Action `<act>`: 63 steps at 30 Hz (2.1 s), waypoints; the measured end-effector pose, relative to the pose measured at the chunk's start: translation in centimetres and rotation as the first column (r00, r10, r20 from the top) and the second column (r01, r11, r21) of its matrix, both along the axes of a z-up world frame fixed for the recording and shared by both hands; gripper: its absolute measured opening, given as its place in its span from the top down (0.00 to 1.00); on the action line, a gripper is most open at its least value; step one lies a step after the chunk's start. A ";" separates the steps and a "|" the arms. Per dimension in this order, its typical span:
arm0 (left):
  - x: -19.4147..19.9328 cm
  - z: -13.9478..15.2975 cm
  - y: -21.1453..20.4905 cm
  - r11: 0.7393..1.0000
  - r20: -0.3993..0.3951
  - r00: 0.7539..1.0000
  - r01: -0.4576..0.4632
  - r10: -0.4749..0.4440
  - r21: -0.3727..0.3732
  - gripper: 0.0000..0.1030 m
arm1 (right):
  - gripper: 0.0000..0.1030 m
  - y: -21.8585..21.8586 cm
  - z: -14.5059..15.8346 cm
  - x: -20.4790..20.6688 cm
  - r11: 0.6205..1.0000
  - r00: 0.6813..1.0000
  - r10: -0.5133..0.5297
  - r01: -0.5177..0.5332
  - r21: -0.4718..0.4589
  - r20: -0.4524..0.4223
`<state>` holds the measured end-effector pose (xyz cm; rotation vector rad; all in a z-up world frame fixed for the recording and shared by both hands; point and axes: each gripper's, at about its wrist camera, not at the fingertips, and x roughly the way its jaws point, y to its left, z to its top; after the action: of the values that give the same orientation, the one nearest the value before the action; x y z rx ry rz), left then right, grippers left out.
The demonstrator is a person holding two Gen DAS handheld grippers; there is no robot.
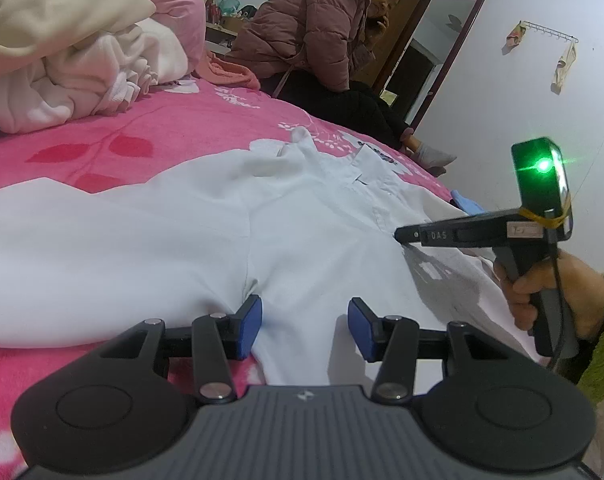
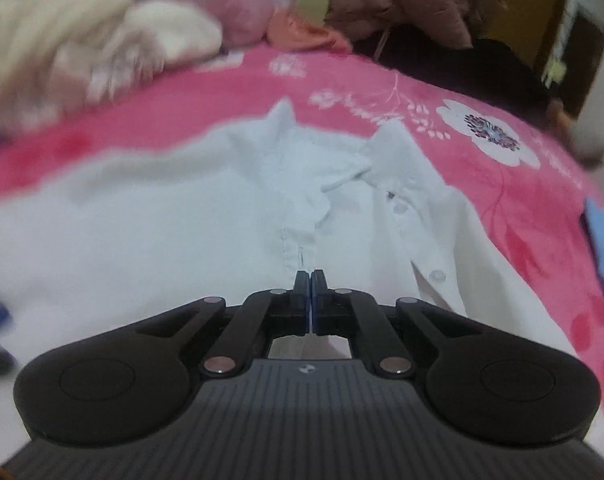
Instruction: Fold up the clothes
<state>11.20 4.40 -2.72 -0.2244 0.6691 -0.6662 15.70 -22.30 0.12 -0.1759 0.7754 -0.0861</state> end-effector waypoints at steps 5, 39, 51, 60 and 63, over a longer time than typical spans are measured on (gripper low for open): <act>0.1 0.0 0.1 1.000 -0.001 1.000 0.001 -0.001 -0.005 0.52 | 0.98 -4.4 1.8 -1.6 0.975 0.991 -0.130 0.124 0.183 0.017; -4.2 3.3 6.5 0.973 -0.039 0.976 -0.218 0.215 -0.071 0.46 | 0.95 -2.0 5.6 -15.6 0.899 0.972 0.180 -0.226 0.374 0.153; -11.9 6.3 20.7 0.799 -0.008 0.799 -0.601 0.601 -0.004 0.40 | 0.94 1.5 0.0 -14.4 0.888 0.977 0.211 -0.207 0.412 0.036; -10.4 6.2 27.0 0.734 -0.055 0.738 -0.655 0.672 0.178 0.25 | 0.87 1.7 3.2 -16.2 0.870 0.979 0.182 -0.206 0.447 0.097; -10.4 7.1 27.0 0.711 -0.006 0.730 -0.663 0.683 0.233 0.25 | 0.84 2.3 3.9 -17.1 0.874 0.975 0.194 -0.223 0.431 0.111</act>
<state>0.78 31.38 4.36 -0.2783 0.6815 0.1352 -1.44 -19.96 4.04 0.1767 0.6885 0.2895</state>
